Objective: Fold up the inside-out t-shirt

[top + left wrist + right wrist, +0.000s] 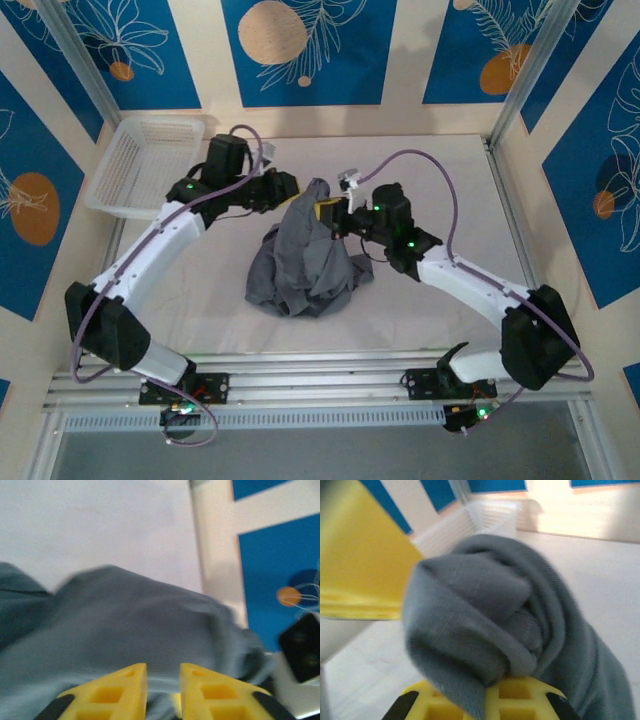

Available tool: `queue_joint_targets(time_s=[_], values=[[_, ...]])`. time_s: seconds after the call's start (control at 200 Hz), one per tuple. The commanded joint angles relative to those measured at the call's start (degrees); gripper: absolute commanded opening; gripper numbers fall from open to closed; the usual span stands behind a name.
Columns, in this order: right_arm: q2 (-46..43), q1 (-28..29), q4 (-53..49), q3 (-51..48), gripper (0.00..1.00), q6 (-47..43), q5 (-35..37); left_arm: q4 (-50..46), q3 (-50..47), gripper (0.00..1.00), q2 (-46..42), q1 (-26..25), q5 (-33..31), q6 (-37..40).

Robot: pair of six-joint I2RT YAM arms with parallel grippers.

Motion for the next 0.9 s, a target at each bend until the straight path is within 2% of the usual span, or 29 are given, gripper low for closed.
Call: queue_joint_targets(time_s=[0.0, 0.145, 0.22, 0.27, 0.325, 0.385, 0.43, 0.475, 0.515, 0.535, 0.57, 0.6, 0.65, 0.69, 0.77, 0.895], values=[[-3.9, -2.3, 8.6, -4.9, 0.0, 9.2, -12.1, 0.1, -4.7, 0.35, -5.5, 2.6, -2.3, 3.8], [-4.0, -3.9, 10.3, -5.6, 0.03, 13.2, -16.5, 12.0, -9.1, 0.46, -5.6, -0.1, 14.2, 6.1], [-3.3, -4.4, 12.1, -5.6, 0.03, 14.8, -17.2, 13.9, -9.4, 0.55, -4.5, -2.5, 18.0, 6.8], [-2.8, -4.5, 12.3, -4.9, 0.04, 14.9, -18.4, 13.9, -9.2, 0.61, -3.6, -3.7, 18.2, 7.7], [-2.1, -4.4, 13.0, -4.0, 0.05, 14.8, -20.7, 10.4, -8.2, 0.66, -2.7, -4.3, 14.7, 9.5], [-1.2, -4.1, 13.4, -3.1, 0.07, 14.7, -23.4, 9.1, -8.2, 0.68, -2.2, -4.5, 10.5, 10.1], [-0.9, -3.8, 13.1, -2.6, 0.1, 14.6, -24.2, 11.9, -8.7, 0.68, -2.0, -4.5, 10.0, 9.0], [-0.7, -3.4, 12.7, -2.3, 0.12, 14.2, -24.8, 15.3, -9.1, 0.61, -1.4, -4.4, 10.7, 6.9], [-0.8, -3.3, 12.5, -2.5, 0.14, 14.0, -24.5, 16.6, -8.6, 0.47, -0.4, -4.4, 11.7, 6.0], [-1.0, -3.3, 12.3, -2.7, 0.15, 14.1, -23.9, 16.3, -8.3, 0.32, -0.1, -4.4, 11.9, 6.1], [-1.4, -3.3, 11.8, -3.2, 0.21, 14.1, -22.1, 14.4, -7.5, 0.0, 0.4, -4.5, 11.3, 6.9], [-2.1, -3.3, 10.9, -3.7, 0.31, 14.0, -19.7, 11.9, -6.9, 0.0, 0.2, -4.4, 9.7, 8.2], [-3.4, -3.6, 9.6, -4.8, 0.32, 13.9, -17.0, 10.5, -7.3, 0.0, -1.3, -4.1, 7.1, 9.6], [-4.5, -4.0, 9.1, -6.0, 0.24, 13.6, -16.0, 11.3, -8.5, 0.0, -2.9, -3.1, 5.3, 8.9], [-6.4, -4.9, 7.6, -9.2, 0.0, 11.8, -16.9, 15.9, -12.0, 0.0, -5.5, -0.2, 4.9, 4.4], [-9.7, -4.9, 3.4, -16.4, 0.0, 8.1, -19.9, 20.5, -16.0, 0.0, -7.3, 3.1, 5.9, -0.1]])
